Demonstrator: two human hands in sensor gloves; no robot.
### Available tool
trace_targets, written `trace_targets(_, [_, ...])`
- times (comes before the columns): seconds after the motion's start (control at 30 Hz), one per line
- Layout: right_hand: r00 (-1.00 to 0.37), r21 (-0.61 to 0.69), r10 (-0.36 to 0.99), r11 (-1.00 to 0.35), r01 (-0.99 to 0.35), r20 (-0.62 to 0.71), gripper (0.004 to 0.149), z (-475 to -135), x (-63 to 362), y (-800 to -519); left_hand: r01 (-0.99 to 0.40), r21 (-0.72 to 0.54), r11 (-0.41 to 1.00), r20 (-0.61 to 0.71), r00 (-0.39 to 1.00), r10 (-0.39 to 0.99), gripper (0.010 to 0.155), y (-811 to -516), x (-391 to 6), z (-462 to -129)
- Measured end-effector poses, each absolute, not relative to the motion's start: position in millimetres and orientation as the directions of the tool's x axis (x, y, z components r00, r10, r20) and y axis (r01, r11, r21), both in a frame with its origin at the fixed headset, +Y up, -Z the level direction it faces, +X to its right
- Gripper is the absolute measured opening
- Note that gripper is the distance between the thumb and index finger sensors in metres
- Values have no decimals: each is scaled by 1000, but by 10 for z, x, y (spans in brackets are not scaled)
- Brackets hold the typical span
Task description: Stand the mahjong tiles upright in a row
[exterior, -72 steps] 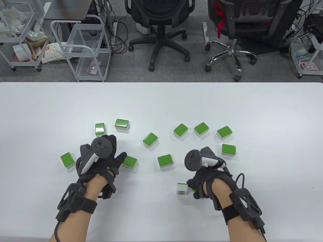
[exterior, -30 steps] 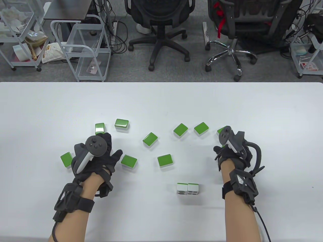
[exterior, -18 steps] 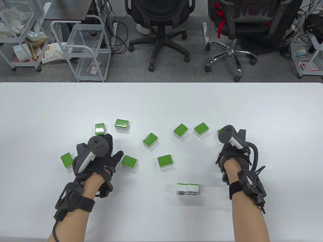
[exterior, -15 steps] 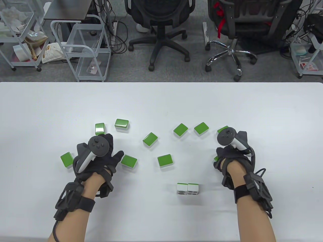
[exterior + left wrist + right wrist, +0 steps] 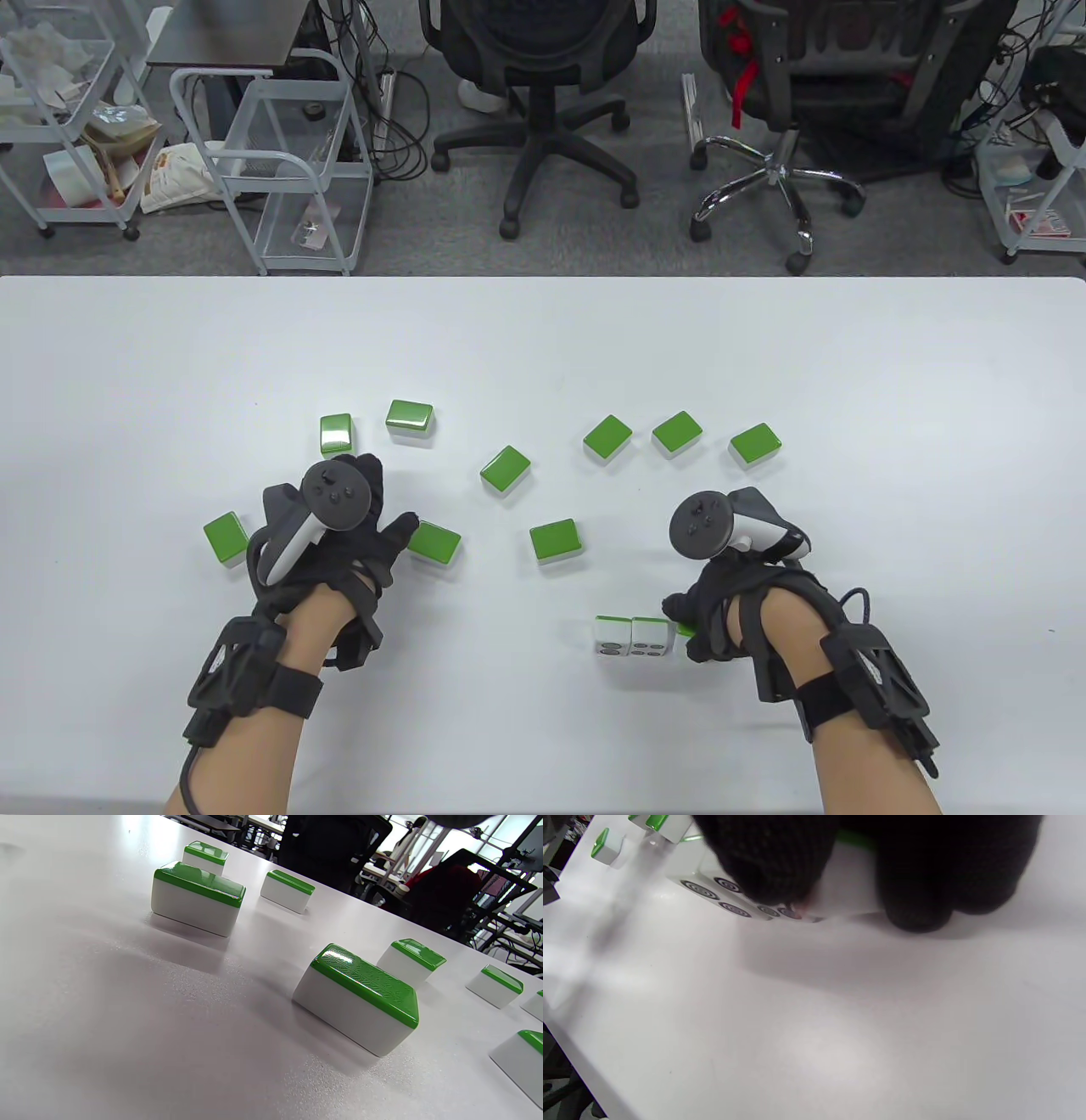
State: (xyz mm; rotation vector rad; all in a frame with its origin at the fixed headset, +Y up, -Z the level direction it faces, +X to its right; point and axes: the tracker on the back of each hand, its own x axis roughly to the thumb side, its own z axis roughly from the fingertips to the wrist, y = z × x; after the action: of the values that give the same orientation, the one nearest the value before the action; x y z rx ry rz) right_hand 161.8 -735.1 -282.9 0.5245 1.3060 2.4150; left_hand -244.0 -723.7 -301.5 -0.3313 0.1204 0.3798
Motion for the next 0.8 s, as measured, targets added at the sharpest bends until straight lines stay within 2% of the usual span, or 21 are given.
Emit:
trace_targets(0.13, [-839, 830, 536, -506, -232, 92, 60, -2900, 1696, -7376, -379, -296, 877, -174, 924, 341, 87, -7237, -2435, -3013])
trace_targets(0.33, [-823, 822, 563, -502, -269, 75, 58, -2939, 1771, -7387, -378, -297, 877, -171, 925, 340, 87, -7238, -2428, -3016])
trace_targets(0.4, [-824, 814, 563, -508, -283, 65, 62, -2946, 1803, -7329, -381, -296, 876, -170, 923, 344, 87, -7237, -2429, -3017])
trace_targets(0.47, [-818, 774, 571, -549, -317, 69, 60, -2973, 1848, -7177, -385, -293, 875, -171, 922, 348, 87, -7236, -2430, -3016])
trace_targets(0.57, [-883, 615, 463, -719, -323, 77, 62, -3029, 1961, -6887, -384, -296, 874, -171, 922, 348, 87, -7241, -2426, -3015])
trace_targets(0.67, [-946, 414, 302, -881, -231, 114, 68, -3059, 2051, -6701, -381, -296, 876, -165, 924, 346, 86, -7238, -2414, -3014])
trace_targets(0.8, [-965, 151, 230, -966, -211, 124, 72, -3052, 2160, -6644, -369, -286, 884, -149, 929, 339, 86, -7216, -2388, -3010])
